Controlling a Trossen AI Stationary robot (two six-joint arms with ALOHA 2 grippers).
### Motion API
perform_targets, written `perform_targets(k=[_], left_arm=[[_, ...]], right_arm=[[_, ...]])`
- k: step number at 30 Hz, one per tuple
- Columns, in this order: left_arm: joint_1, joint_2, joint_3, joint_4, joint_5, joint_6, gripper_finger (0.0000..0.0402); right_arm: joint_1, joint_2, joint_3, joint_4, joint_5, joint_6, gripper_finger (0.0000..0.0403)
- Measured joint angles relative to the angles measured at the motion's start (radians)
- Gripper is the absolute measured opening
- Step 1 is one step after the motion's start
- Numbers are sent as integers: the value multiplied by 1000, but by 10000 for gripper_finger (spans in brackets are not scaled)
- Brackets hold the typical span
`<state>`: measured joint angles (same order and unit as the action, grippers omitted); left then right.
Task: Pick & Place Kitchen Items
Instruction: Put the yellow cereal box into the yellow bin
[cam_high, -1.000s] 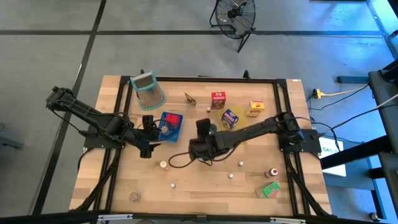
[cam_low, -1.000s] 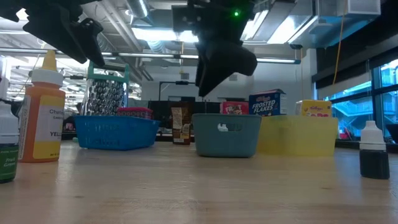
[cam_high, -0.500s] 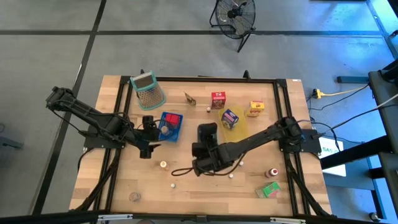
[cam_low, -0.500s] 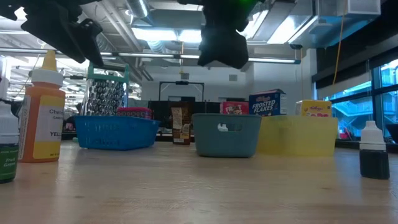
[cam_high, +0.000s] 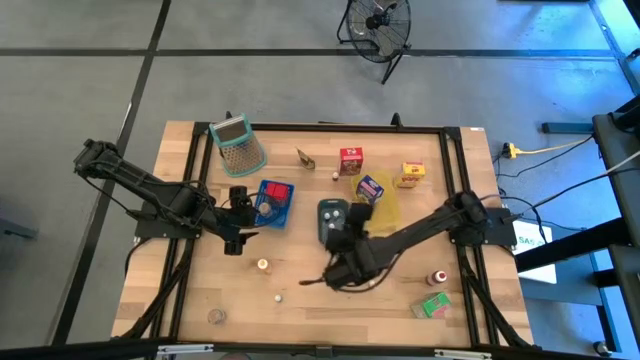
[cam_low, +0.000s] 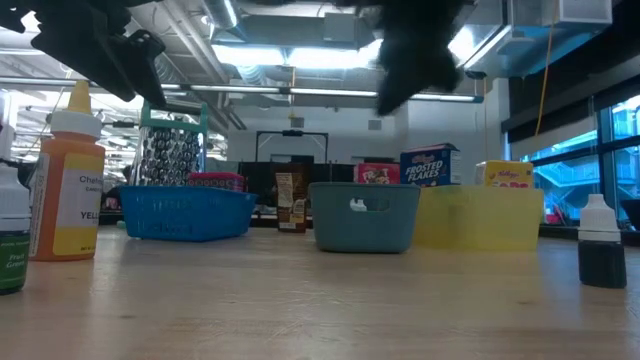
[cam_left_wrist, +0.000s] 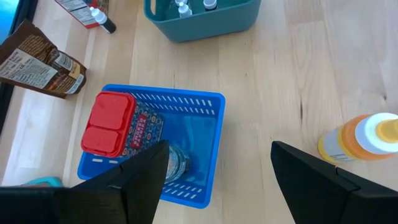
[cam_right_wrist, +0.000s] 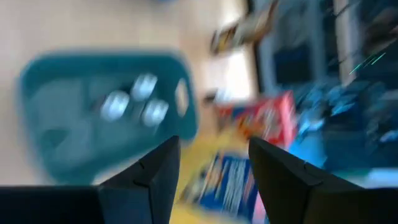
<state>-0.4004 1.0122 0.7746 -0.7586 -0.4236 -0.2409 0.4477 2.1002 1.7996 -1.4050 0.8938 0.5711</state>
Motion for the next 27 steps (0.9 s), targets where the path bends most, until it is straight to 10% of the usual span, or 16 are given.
perform_targets(k=[11,27], left_arm=[[0,0,0,6,-26,3,279],[1,0,0,7,-21,27,279]], right_arm=[[54,-15,224,-151,-474,76,193],[18,-15,257,-131,-862,121,185]])
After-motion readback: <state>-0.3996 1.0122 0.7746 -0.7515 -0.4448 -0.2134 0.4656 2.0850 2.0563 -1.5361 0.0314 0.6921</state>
